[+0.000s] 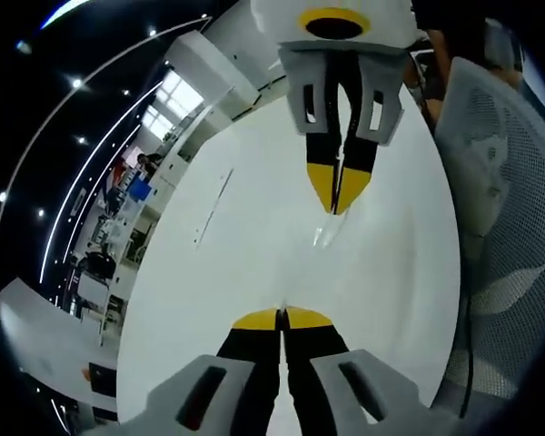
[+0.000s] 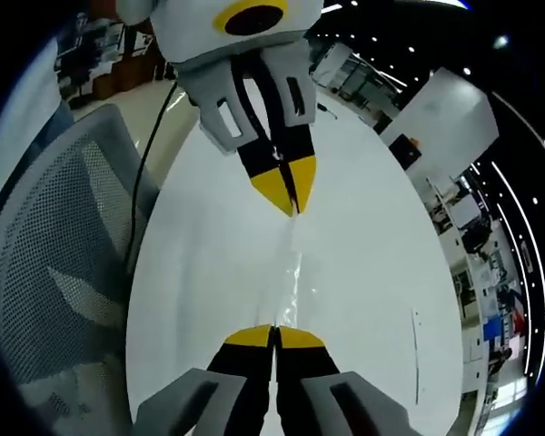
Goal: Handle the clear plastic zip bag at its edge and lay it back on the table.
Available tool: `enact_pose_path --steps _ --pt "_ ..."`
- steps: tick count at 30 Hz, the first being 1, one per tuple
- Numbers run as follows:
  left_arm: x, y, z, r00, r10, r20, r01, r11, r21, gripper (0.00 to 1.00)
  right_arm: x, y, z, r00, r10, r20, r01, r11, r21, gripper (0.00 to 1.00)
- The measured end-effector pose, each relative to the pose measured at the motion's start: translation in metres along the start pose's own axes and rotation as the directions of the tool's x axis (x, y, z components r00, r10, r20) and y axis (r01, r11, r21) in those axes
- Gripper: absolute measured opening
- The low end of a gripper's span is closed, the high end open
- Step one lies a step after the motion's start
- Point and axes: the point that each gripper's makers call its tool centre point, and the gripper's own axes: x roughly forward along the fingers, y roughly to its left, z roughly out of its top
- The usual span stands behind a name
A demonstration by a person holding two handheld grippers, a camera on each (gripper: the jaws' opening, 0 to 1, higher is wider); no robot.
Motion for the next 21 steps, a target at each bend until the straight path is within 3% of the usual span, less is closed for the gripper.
enact_pose_path --steps 3,9,15,17,21 --pt "-0.002 0.001 0.002 1.000 0.014 0.011 -0.014 1.000 0.001 0.01 -0.001 -0.001 0.000 1.000 -0.005 -0.003 0.005 1.000 0.008 0.00" --pt "-0.011 0.002 0.017 0.997 0.048 0.059 -0.048 0.999 -0.007 0.23 0.000 -0.005 0.000 1.000 -0.013 -0.004 0.013 0.999 0.029 0.00" --pt "-0.016 -0.019 0.046 0.992 -0.011 0.128 0.004 0.999 0.050 0.19 0.001 -0.006 0.003 1.000 -0.014 0.005 0.014 0.999 0.038 0.00" --pt "-0.013 -0.027 0.050 0.990 -0.036 0.136 0.032 0.999 0.032 0.19 0.002 -0.007 0.004 1.000 -0.016 0.008 0.016 0.999 0.035 0.00" --pt "-0.008 -0.037 0.055 0.988 -0.058 0.141 0.049 0.996 0.068 0.16 0.000 -0.007 0.005 1.000 -0.017 0.010 0.017 0.999 0.033 0.00"
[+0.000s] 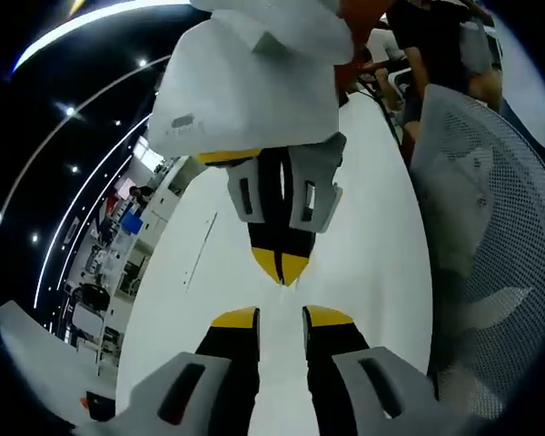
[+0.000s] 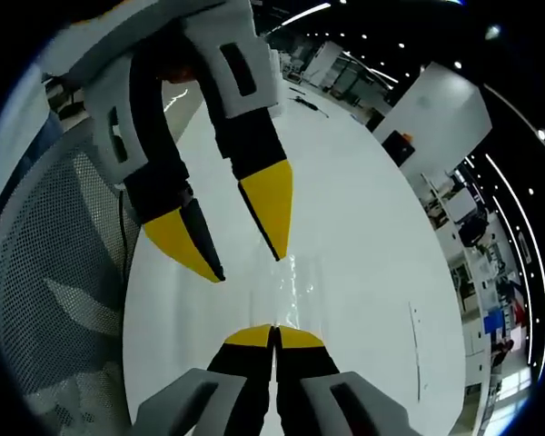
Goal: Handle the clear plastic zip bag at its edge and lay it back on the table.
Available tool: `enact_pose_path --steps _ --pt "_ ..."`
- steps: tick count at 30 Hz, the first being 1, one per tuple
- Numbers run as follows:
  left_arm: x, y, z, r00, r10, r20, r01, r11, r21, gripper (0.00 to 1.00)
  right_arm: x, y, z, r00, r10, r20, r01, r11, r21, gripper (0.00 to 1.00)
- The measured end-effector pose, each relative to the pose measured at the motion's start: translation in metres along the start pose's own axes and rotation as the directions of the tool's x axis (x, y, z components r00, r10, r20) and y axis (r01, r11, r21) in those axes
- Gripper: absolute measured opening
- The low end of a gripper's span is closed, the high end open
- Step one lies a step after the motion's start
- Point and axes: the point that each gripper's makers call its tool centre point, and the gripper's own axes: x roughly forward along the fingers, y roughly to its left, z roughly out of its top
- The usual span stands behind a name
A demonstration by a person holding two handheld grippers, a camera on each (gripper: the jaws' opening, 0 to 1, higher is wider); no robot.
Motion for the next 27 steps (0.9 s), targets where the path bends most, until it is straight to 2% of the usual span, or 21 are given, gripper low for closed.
enact_pose_path --steps 13,15,17,20,27 --pt "0.023 -0.012 -0.004 0.998 -0.045 -0.040 0.047 0.998 0.043 0.12 -0.004 -0.001 -0.001 1.000 -0.006 0.001 0.006 1.000 0.008 0.00" --pt "0.025 -0.012 -0.007 0.998 -0.040 -0.058 0.044 0.997 0.059 0.09 -0.003 0.000 -0.002 1.000 -0.004 0.003 0.004 1.000 0.014 0.00" --pt "0.027 -0.012 -0.010 0.996 -0.035 -0.079 0.041 0.996 0.075 0.00 -0.004 0.001 -0.001 1.000 -0.002 0.004 0.002 1.000 0.015 0.00" --pt "0.027 -0.012 -0.010 0.996 -0.044 -0.078 0.048 0.997 0.053 0.00 -0.003 0.002 -0.001 1.000 0.001 0.006 -0.001 1.000 0.010 0.00" --pt "0.025 -0.012 -0.011 0.996 -0.043 -0.083 0.049 0.997 0.061 0.00 -0.003 0.003 -0.001 1.000 0.001 0.008 -0.001 1.000 0.021 0.00"
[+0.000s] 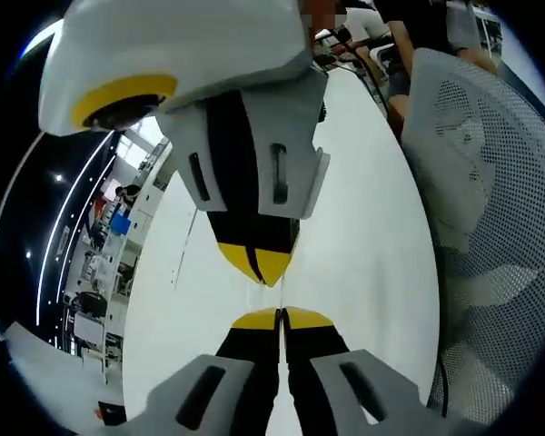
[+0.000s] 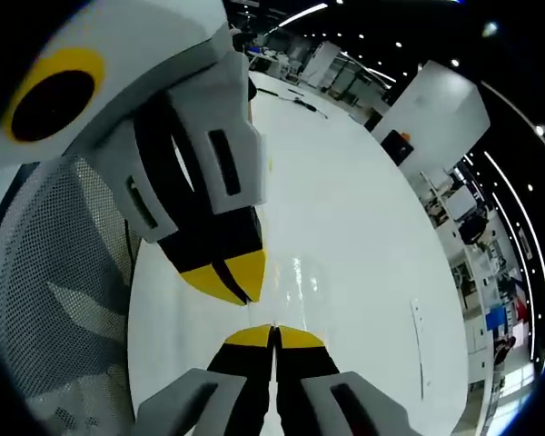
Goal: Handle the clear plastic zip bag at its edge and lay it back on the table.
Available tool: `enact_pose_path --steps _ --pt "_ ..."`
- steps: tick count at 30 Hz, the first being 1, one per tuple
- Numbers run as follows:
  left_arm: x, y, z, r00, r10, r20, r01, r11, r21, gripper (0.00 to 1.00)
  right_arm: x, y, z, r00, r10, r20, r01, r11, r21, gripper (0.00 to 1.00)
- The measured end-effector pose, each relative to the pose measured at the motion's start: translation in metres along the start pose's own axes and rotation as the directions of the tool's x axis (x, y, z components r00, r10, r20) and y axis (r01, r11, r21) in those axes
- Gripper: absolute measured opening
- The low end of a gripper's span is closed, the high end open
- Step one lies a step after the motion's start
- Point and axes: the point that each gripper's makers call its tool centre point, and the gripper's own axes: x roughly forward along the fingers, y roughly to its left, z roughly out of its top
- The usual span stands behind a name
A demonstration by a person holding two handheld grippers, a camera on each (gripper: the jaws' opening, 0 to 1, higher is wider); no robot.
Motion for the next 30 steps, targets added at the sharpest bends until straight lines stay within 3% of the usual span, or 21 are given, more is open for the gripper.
enact_pose_path --steps 6,14,21,30 --pt "0.005 -0.011 -0.001 1.000 -0.020 -0.011 0.020 1.000 0.016 0.00 0.001 -0.017 -0.002 0.999 -0.047 0.000 0.047 0.995 0.088 0.00" --pt "0.006 -0.036 0.001 0.998 -0.057 -0.016 0.058 0.998 0.015 0.00 0.002 -0.037 -0.004 0.994 -0.107 -0.007 0.106 0.984 0.146 0.00" --pt "0.006 -0.052 0.003 0.996 -0.080 -0.028 0.081 0.996 0.026 0.00 0.002 -0.041 -0.004 0.991 -0.129 -0.020 0.131 0.977 0.167 0.00" --pt "0.007 -0.054 0.003 0.995 -0.092 -0.027 0.093 0.996 0.017 0.00 0.001 -0.045 -0.002 0.990 -0.140 -0.017 0.141 0.976 0.166 0.00"
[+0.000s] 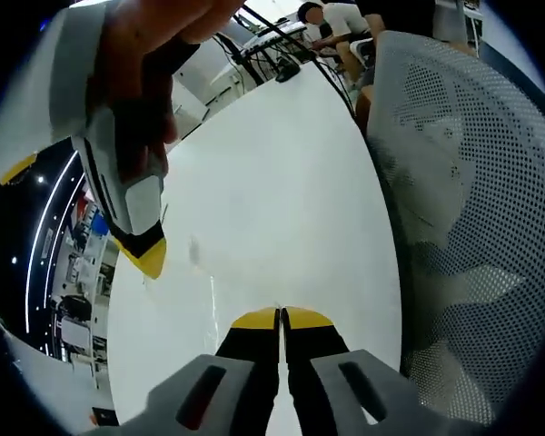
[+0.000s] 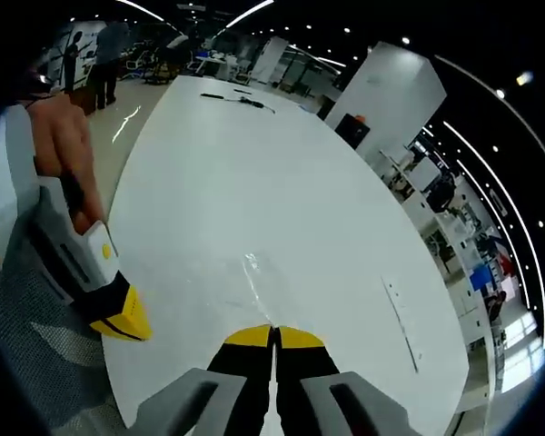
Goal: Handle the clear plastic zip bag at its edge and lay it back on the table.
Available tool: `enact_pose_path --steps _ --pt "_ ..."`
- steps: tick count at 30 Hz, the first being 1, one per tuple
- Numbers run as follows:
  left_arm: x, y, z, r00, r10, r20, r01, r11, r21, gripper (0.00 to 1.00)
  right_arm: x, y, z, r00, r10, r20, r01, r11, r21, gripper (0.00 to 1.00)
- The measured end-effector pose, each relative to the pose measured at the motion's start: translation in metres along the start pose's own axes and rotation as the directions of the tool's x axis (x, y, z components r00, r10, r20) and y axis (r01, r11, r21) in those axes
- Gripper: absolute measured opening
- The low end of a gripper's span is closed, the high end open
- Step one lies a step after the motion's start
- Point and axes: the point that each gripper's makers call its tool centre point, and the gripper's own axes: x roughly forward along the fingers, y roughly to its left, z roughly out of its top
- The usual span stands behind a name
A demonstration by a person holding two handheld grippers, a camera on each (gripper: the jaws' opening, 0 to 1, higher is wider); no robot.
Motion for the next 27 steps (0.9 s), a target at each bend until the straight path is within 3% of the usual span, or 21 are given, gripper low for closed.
enact_pose_path --steps 7,15,21,24,27 --pt "0.004 0.010 -0.006 1.000 0.005 -0.020 -0.005 1.000 0.003 0.00 -0.003 -0.007 0.005 1.000 -0.016 0.014 0.016 1.000 -0.006 0.00" --pt "0.009 0.042 -0.018 0.997 0.055 -0.060 -0.055 0.998 -0.008 0.00 -0.011 -0.031 0.024 0.995 -0.082 0.060 0.083 0.996 -0.021 0.00" --pt "0.013 0.060 -0.022 0.994 0.084 -0.076 -0.086 0.996 -0.024 0.00 -0.022 -0.042 0.041 0.983 -0.142 0.113 0.152 0.984 -0.089 0.00" --pt "0.017 0.062 -0.023 0.993 0.085 -0.085 -0.087 0.996 -0.026 0.00 -0.023 -0.039 0.045 0.981 -0.145 0.130 0.160 0.980 -0.116 0.00" --pt "0.024 0.054 -0.028 0.993 0.061 -0.100 -0.064 0.998 -0.030 0.00 -0.018 -0.030 0.037 0.985 -0.126 0.113 0.142 0.980 -0.139 0.00"
